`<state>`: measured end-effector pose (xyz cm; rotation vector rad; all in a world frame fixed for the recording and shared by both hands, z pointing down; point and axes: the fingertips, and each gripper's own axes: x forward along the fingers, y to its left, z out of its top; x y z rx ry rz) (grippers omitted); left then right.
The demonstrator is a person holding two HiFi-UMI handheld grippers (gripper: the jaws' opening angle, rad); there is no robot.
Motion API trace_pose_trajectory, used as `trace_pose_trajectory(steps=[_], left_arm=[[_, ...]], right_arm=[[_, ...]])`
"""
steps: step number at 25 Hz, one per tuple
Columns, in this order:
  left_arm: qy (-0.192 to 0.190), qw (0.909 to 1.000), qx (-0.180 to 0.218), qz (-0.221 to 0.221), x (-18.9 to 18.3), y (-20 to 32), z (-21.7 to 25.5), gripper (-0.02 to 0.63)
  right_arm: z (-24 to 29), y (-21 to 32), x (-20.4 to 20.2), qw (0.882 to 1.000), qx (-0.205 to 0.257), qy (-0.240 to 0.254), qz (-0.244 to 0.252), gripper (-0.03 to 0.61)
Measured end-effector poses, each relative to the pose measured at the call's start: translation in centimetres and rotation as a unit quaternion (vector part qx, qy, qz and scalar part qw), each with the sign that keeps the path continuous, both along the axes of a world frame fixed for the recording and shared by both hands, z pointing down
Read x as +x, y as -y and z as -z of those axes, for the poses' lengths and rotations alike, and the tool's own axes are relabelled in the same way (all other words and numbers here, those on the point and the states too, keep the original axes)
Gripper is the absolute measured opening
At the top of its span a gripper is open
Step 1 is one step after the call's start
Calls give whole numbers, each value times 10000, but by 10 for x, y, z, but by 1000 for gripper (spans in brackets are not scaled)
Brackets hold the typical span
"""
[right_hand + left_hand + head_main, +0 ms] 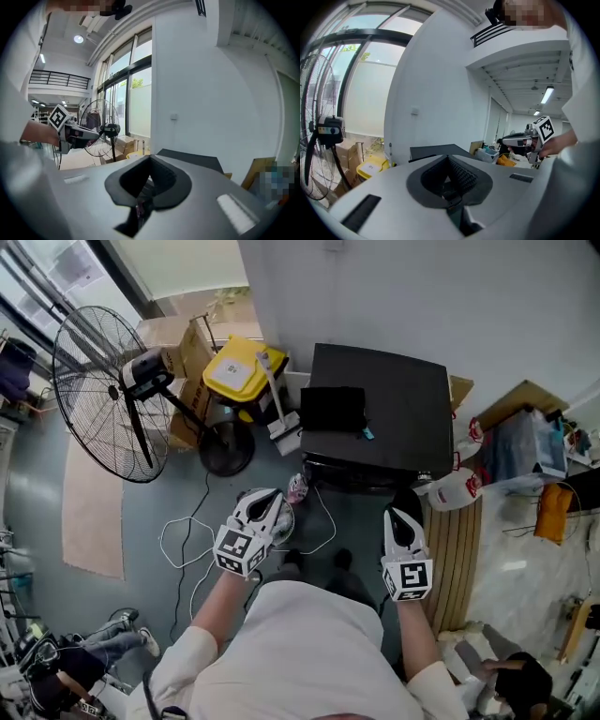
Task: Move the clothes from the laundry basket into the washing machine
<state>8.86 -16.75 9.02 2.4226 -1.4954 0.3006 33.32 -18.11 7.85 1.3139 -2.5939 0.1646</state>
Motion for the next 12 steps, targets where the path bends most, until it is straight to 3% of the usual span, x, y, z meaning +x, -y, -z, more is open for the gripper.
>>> trace_pose_trajectory(steps=[7,12], left_arm=[[46,9973,-80,732,1,-8,-16,6],[38,9896,-156,1430,-12,-28,-28,6]], right_arm=[[-21,21,-13,9950,-159,-161,969,11],[-33,32,-35,9852,-204,-279,1677,11]])
